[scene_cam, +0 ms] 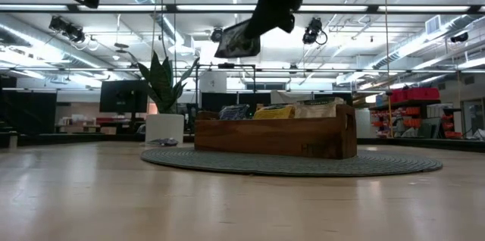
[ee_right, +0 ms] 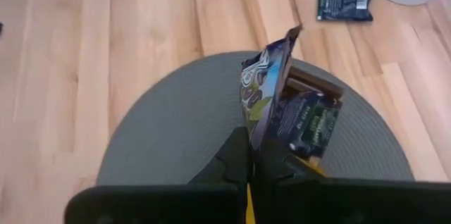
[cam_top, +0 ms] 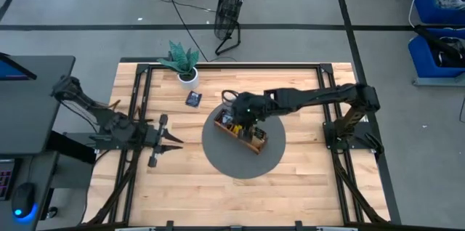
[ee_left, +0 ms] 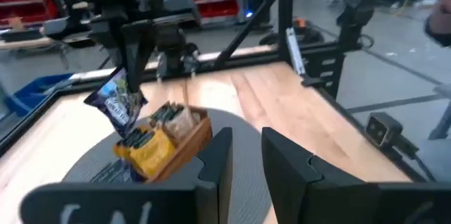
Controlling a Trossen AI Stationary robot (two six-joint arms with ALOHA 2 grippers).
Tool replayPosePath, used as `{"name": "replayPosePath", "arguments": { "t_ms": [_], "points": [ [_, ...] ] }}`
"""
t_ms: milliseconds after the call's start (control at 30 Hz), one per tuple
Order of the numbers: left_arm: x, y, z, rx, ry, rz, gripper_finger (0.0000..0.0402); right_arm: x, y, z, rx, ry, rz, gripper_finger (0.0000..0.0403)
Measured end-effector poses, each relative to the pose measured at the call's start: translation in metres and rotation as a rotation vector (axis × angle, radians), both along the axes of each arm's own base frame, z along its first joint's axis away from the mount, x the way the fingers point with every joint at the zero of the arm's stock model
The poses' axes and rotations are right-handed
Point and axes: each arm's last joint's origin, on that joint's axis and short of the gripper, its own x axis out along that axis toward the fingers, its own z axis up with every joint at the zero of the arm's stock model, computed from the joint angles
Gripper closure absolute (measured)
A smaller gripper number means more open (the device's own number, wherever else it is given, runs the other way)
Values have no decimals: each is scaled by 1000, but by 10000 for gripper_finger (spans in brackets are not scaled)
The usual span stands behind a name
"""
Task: Pick & Place Tea
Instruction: Put the dark blue tea bag into the left section of the wooden organizer
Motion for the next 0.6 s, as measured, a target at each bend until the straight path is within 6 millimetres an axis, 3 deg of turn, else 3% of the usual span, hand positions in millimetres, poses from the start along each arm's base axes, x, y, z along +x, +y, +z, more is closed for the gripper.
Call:
{"name": "replayPosePath", "arguments": {
  "t_ms": [233, 600],
  "points": [
    [-8, 16, -15, -63, -12, -24, 319, -4, -16, 22, 36, 72, -13, 403],
    [-11, 28, -32, -84, -13, 49, 319, 27, -37, 12, 153, 295, 0, 403]
  ]
}}
